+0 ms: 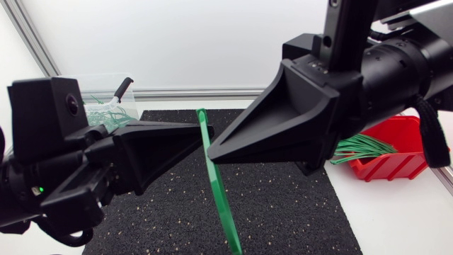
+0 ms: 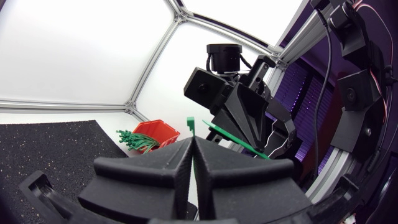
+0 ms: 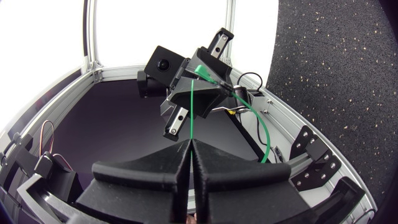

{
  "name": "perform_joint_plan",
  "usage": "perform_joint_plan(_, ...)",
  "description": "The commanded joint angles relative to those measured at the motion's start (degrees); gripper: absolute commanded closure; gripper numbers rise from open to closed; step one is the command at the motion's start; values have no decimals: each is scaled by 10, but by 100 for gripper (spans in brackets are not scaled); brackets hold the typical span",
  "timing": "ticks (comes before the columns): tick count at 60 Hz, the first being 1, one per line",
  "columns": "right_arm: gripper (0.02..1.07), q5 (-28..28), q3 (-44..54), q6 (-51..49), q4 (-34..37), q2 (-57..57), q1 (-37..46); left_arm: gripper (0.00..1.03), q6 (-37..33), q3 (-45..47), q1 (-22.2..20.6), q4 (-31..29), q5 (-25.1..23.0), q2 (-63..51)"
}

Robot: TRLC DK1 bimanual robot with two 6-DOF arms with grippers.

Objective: Take a green cable tie from the red box, thread the tail through the head to close it, then place it in the transparent bin on the left.

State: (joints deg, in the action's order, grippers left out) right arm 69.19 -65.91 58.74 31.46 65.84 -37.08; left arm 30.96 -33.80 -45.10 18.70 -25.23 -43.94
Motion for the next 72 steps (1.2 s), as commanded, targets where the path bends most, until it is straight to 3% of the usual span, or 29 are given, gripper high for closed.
perform_joint_plan(1,101,3,11,10,-8,11,-4,99,-7,-5,-1,11,-7,-4)
perform_joint_plan(72,101,2,25,11,-19,-6,9,99,2,-6,-4,1,-10,11)
